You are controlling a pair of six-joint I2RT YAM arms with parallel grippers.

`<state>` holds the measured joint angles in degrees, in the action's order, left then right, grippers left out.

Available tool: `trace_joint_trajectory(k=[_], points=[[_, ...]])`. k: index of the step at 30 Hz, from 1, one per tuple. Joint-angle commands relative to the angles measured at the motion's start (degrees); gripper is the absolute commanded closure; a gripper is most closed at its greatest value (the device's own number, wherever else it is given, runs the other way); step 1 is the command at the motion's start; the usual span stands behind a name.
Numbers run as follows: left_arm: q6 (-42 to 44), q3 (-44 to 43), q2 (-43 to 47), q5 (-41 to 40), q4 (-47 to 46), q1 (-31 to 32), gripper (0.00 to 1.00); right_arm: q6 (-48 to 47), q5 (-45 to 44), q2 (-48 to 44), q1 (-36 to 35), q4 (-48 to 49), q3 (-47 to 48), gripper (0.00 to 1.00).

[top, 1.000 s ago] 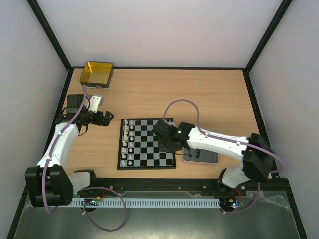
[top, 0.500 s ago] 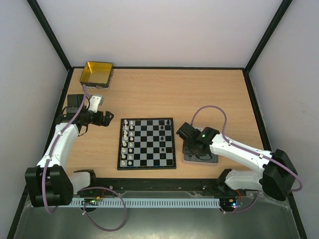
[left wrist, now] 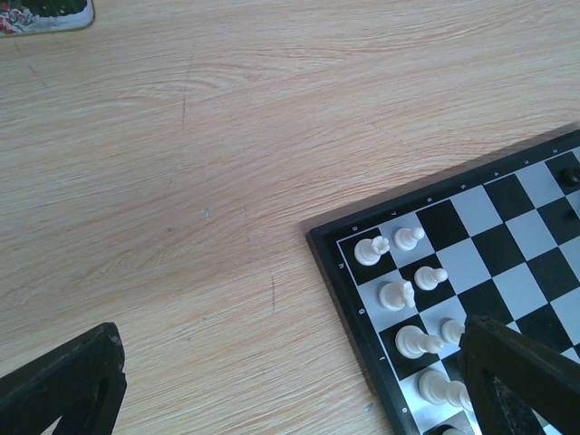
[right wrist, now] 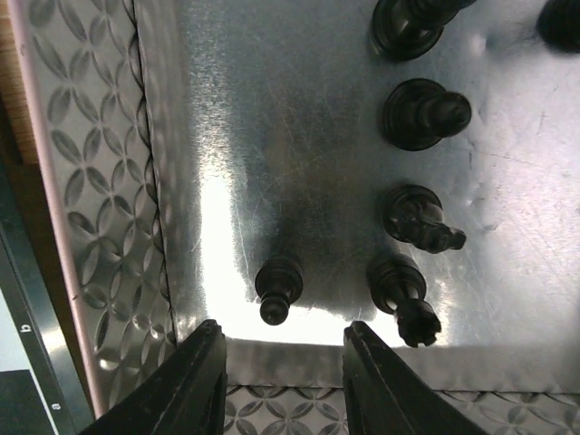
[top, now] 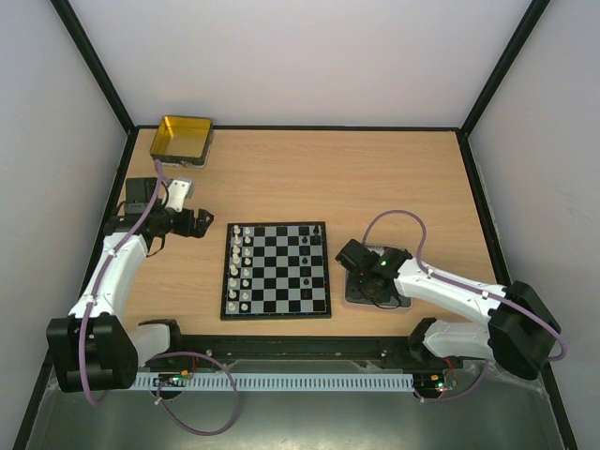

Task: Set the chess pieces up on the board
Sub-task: Pick up the chess piece from the storage box.

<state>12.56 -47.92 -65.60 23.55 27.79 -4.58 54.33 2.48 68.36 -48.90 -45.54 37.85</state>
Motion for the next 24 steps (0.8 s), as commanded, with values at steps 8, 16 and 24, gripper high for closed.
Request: trace_joint_trajectory(k=[8, 16, 24], points=[[0.1, 0.2, 0.5, 0.5, 0.6, -0.3, 0.0, -1.6, 0.9, 3.2, 1.1, 5.0, -1.9, 0.7], [0.1, 0.1, 0.0, 0.6, 0.6, -0.3, 0.01, -2.7, 0.8, 4.9, 2.4, 5.9, -2.3, 0.75], [0.2, 0.0, -0.3, 0.9, 0.6, -0.3, 0.01, -3.0, 0.7, 4.5, 2.9, 4.9, -2.1, 0.89]])
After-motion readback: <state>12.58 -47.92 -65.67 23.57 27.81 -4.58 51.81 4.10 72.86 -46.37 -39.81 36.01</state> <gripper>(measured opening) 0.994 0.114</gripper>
